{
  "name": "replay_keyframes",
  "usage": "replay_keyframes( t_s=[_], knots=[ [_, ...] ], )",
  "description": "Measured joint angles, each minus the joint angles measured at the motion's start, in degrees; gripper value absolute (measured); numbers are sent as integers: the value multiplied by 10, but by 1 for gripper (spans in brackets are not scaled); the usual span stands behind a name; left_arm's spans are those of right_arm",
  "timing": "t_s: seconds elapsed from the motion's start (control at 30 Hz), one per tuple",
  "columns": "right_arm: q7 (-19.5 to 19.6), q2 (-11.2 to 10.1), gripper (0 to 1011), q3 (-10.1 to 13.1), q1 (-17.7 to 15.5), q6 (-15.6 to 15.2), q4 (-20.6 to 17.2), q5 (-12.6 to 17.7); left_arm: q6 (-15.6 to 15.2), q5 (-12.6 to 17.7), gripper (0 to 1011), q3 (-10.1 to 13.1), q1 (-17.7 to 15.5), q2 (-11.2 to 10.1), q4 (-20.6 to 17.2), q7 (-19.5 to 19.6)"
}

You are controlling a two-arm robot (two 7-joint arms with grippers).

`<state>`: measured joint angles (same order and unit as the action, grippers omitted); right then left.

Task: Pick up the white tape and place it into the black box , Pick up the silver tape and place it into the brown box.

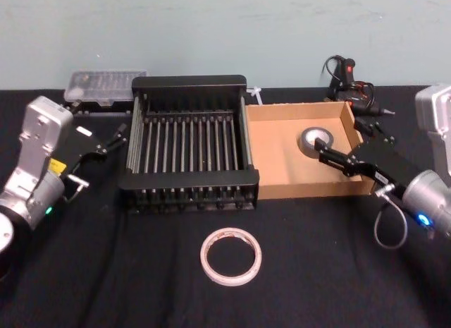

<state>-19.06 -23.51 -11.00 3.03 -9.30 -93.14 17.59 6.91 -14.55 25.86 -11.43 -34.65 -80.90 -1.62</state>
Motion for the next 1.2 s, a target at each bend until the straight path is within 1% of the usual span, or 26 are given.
replay_keyframes(
  t_s=[0.13,0.23,0.33,0.37,0.47,0.57,0.63,0.67,0.77,0.93,1.2],
  knots=[
    [-8,-15,1002,2,-25,0,-28,12,0,0,1001,0,0,0,0,0],
    [-13,-21,1003,3,-36,2,-39,18,0,0,1001,0,0,0,0,0],
    [-21,-33,1003,3,-54,5,-55,30,0,0,1001,0,0,0,0,0],
    [-21,-33,1002,3,-54,5,-55,30,0,0,1001,0,0,0,0,0],
    [-29,-46,1003,1,-69,7,-68,41,0,0,1001,0,0,0,0,0],
    [-35,-56,1003,-1,-77,9,-76,45,0,0,1001,0,0,0,0,0],
    [-42,-68,1003,-5,-85,14,-84,48,0,0,1001,0,0,0,0,0],
    [-42,-68,1003,-5,-85,14,-84,48,0,0,1001,0,0,0,0,0],
    [-48,-78,1002,-10,-88,19,-88,50,0,0,1001,0,0,0,0,0],
    [-53,-91,1003,-26,-88,25,-91,47,0,0,1001,0,0,0,0,0],
    [-55,-98,1002,-60,-74,24,-88,19,0,0,1001,0,0,0,0,0]
  ],
)
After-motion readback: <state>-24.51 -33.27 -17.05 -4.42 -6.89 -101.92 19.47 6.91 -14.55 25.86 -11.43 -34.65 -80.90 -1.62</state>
